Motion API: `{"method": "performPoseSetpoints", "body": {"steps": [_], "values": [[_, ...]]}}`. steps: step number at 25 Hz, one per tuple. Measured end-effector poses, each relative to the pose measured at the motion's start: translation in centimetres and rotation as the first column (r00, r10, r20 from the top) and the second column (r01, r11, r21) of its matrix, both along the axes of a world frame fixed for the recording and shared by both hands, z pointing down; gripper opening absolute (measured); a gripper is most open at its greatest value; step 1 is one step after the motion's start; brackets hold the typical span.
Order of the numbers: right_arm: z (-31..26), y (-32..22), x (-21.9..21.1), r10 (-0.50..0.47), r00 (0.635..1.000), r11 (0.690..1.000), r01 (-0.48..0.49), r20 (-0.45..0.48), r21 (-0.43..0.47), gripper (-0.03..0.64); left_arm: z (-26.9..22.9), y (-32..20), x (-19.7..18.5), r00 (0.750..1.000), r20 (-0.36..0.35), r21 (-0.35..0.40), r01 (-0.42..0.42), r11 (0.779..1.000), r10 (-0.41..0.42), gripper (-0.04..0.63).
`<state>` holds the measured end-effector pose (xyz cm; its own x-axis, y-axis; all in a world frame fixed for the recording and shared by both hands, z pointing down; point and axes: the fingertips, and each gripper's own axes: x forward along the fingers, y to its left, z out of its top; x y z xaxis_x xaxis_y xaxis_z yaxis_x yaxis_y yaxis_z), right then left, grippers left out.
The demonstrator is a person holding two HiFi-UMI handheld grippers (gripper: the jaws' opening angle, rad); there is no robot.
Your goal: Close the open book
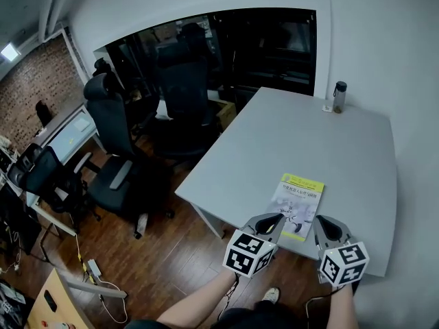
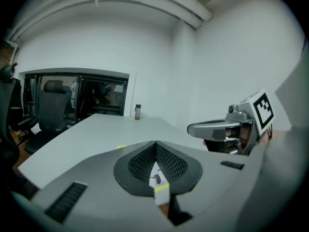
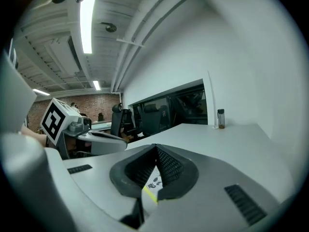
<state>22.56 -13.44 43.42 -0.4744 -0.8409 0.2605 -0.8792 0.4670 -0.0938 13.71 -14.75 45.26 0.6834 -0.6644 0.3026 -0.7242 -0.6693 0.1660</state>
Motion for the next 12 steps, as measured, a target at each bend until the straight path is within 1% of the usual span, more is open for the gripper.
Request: {"method": "performPoseSetpoints", "body": {"steps": [4, 12], "values": [[-2.1, 2.4, -2.0, -0.007, 0.998, 0.999, 0.004, 0.061, 0.054, 0.005, -1.6, 2.7, -2.0, 1.0, -0.018, 0.025, 0.006, 1.0, -0.005, 0.005], [-4.5, 8.9, -6.3, -0.046, 0.998, 0.995, 0.043, 0.039, 0.092, 0.005, -3.4, 9.0, -5.1, 0.999, -0.037, 0.047, 0.013, 0.999, -0.012, 0.005]]}}
